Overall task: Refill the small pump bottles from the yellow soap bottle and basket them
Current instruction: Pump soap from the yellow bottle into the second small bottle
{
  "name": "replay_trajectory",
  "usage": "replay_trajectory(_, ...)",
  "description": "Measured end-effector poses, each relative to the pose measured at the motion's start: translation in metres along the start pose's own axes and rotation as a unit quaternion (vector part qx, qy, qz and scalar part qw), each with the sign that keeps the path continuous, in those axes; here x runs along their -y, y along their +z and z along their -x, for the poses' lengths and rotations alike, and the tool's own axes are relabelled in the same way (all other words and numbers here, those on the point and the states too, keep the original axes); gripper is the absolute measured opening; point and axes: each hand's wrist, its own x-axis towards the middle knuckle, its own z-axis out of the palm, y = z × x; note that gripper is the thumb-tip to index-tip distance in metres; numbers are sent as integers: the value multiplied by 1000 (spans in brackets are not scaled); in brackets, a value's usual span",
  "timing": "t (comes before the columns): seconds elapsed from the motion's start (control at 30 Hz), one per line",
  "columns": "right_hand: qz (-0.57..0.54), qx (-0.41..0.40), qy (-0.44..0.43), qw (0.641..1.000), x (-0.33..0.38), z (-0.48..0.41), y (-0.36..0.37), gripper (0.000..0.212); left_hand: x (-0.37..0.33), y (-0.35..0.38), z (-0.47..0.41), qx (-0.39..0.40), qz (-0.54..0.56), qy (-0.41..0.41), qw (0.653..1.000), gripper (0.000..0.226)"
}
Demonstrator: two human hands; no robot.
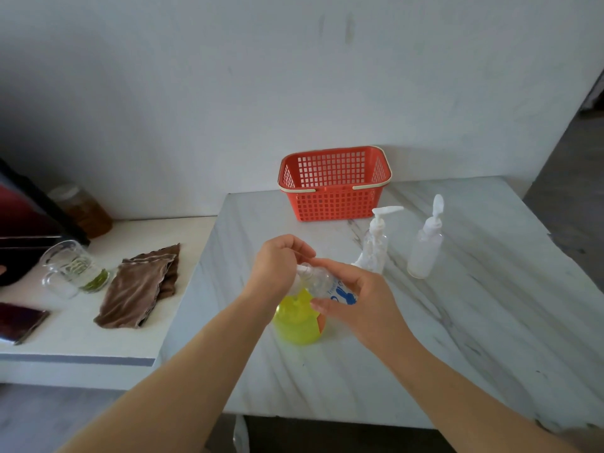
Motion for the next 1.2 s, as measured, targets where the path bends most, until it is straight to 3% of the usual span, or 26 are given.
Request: replay_trajectory(1.2,1,-7,-9,1000,2,-1,-3,54,2,1,-6,9,-3,7,1000,41)
